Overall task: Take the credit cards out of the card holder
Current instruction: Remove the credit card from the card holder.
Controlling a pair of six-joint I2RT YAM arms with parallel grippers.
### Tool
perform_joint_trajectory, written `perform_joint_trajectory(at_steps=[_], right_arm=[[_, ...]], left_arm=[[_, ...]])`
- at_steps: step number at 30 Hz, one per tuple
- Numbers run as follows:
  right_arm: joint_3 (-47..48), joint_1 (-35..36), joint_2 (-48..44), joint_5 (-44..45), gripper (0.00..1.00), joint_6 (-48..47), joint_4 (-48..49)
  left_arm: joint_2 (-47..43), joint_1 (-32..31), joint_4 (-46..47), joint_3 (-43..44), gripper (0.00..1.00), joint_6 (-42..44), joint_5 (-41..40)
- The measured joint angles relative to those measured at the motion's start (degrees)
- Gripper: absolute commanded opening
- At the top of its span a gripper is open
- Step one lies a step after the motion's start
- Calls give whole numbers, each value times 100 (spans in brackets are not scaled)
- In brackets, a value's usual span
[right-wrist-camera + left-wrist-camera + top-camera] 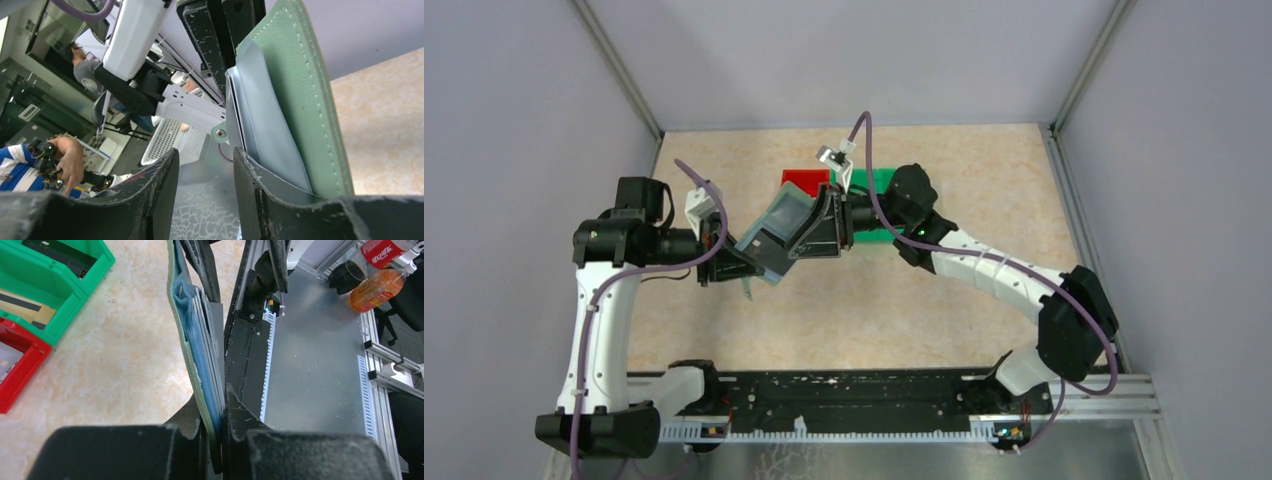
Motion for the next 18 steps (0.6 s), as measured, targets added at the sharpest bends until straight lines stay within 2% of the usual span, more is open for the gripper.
perform_joint_trajectory(at_steps=[8,18], right_arm=[[17,94,98,-22,39,168,356],[671,-13,131,48,39,-407,-345]], left_arm=[[-2,0,-2,2,0,2,168],[-70,0,-2,2,0,11,278]])
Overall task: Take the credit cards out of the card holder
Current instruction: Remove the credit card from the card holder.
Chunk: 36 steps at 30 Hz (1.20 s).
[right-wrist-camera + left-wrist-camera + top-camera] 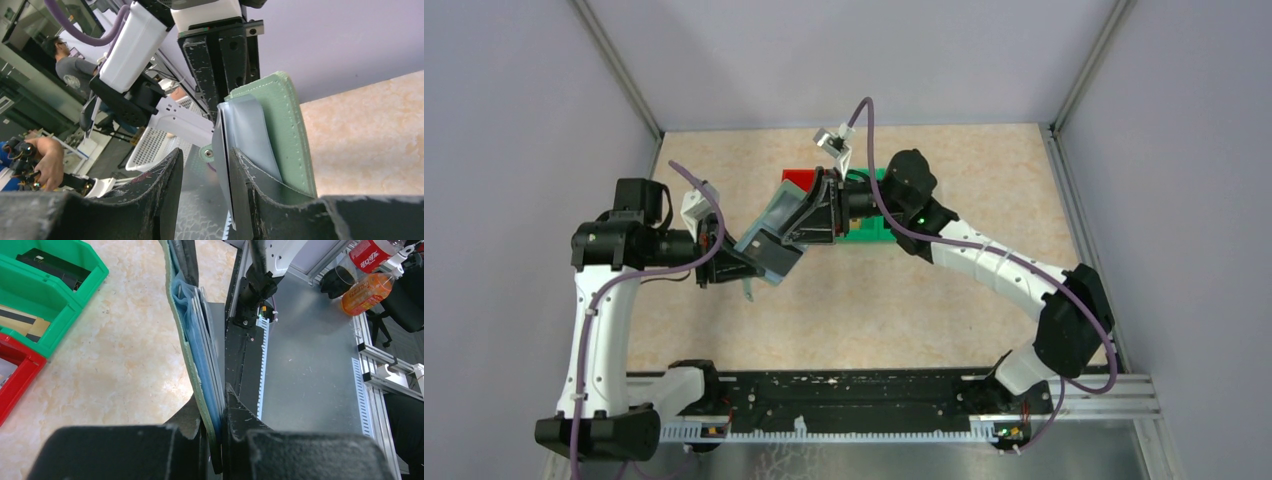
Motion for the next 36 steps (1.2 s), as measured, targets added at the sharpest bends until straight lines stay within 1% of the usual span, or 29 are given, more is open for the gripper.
perform_joint_trajectory(at_steps=[8,13,17,21,24,26,28,31,36], right_arm=[[0,-24,0,52,38,-138,-146],[-7,-17,0,31,33,-87,-59],[-31,46,-2,74,23,-175,-57],[-92,72,-74,365,19,-426,-162],[-136,109,-205,658,16,-748,-367],[-168,149,-295,839,13,-927,-450],[-166,186,-356,1014,12,-1102,-546],[-166,247,-400,1270,12,-1342,-634],[-166,326,-411,1541,10,-1582,-748]], left_arm=[[-17,0,-2,0,0,-2,11],[-48,0,2,0,0,-11,61],[-83,0,61,0,0,-175,85],[-203,0,505,-55,0,-820,61],[-389,0,1156,-232,4,-1532,28],[-470,0,1419,-295,8,-1843,33],[-538,0,1679,-332,9,-2149,39],[-557,0,1904,-337,9,-2514,52],[-570,2,2059,-361,8,-2892,153]])
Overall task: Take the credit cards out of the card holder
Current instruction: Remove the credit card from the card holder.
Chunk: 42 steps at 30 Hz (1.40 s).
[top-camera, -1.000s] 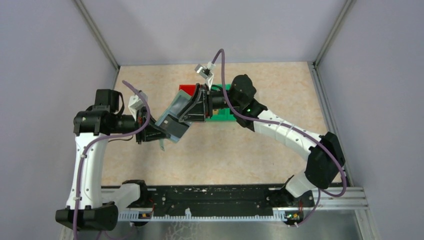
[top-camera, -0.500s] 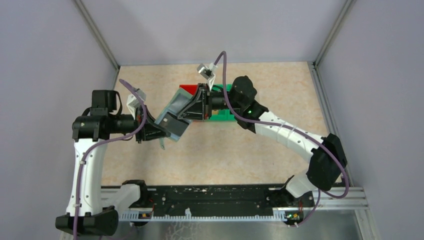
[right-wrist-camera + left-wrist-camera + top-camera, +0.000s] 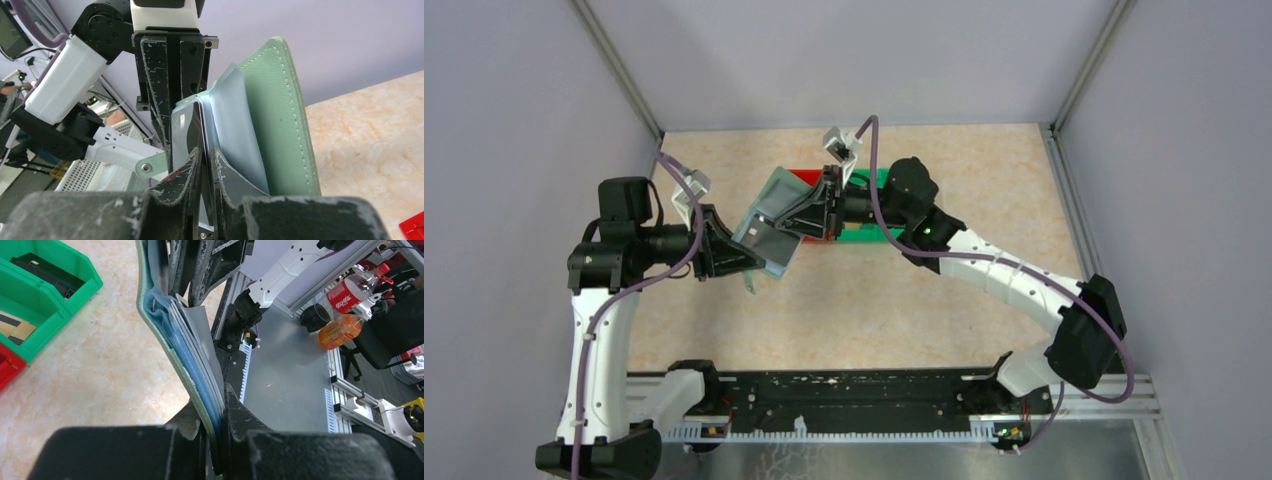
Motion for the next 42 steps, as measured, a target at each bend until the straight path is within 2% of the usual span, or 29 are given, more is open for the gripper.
perform_joint_trajectory(at_steps=[5,8,10,14,21,26,30,37,38,40,42], right_arm=[[11,59,0,98,10,-155,-44],[11,109,0,120,5,-223,-105],[9,122,0,98,1,-238,-105],[-2,120,0,87,0,-201,-37],[-151,114,9,199,0,-72,114],[-527,17,17,13,0,581,817],[-682,-131,175,-350,0,1287,1355],[-748,-238,221,-739,0,1722,1521],[-748,-262,221,-791,1,1751,1512],[-739,-313,221,-887,17,1720,1388],[-662,-356,221,-927,28,1464,929]], left_arm=[[-87,4,216,-74,18,-334,92],[-164,-2,317,-105,18,-485,179],[-195,-2,354,-116,14,-562,175],[-179,-2,369,-116,8,-667,83],[-118,-2,254,-116,12,-638,94],[-85,-26,-125,-79,0,-166,59],[81,-42,-678,31,0,555,-48],[293,-50,-1473,190,0,1714,-256],[310,-50,-1563,227,0,1843,-289],[345,-50,-1711,291,0,2098,-356],[391,-48,-1853,363,0,2339,-415]])
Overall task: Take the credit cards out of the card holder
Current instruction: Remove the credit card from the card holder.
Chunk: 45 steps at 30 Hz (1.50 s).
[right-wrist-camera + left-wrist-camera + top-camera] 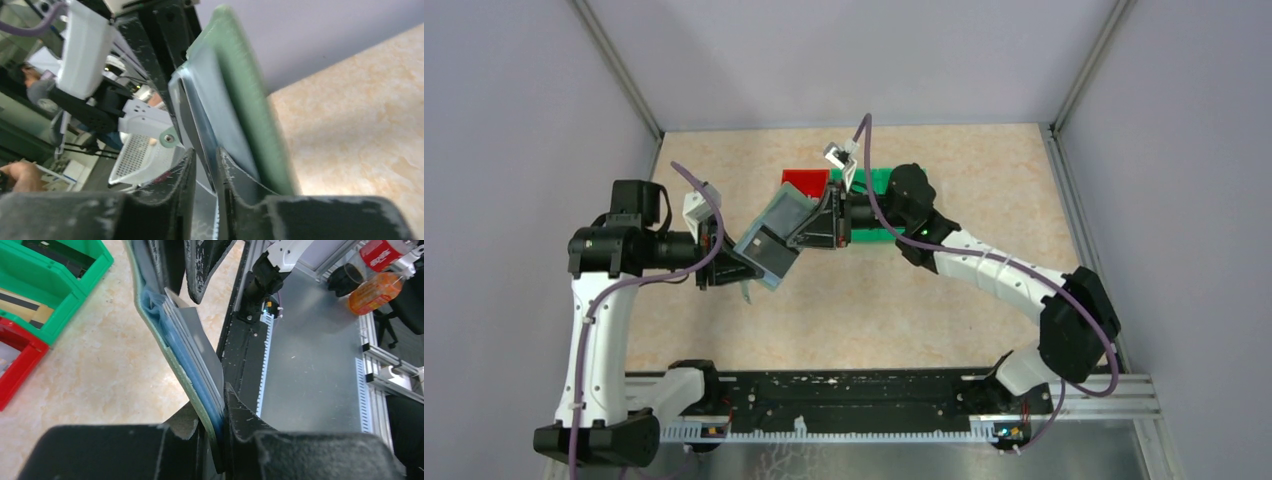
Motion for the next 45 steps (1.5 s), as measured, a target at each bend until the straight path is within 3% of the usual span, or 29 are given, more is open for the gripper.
perform_joint_trajectory(at_steps=[8,15,18,28,32,34,39,40,41,42,45], right_arm=[[697,-15,-208,675,58,-1569,-2253],[1080,-17,-627,1534,76,-2693,-3237],[1130,-11,-636,1615,97,-2975,-3366],[1169,59,-612,1705,98,-3512,-3630],[1325,59,-509,1294,83,-3613,-3626],[1502,61,-409,920,65,-3611,-3628],[2059,61,-52,-37,8,-3414,-3576],[2111,61,0,-208,0,-3364,-3582],[2135,61,24,-310,0,-3359,-3595],[2151,59,55,-439,0,-3300,-3611],[2218,44,118,-686,0,-3174,-3674]], left_arm=[[46,26,-168,46,0,485,-216],[15,24,-201,52,0,579,-133],[7,24,-205,52,0,588,-87],[-42,24,-205,63,0,651,39],[-173,24,-208,61,0,780,87],[-236,24,-212,61,0,852,101],[-258,24,-225,61,0,1047,92],[-251,24,-225,59,0,1075,85],[-247,24,-225,59,4,1106,70],[-243,24,-232,59,17,1137,39],[-245,24,-219,57,73,1154,7]])
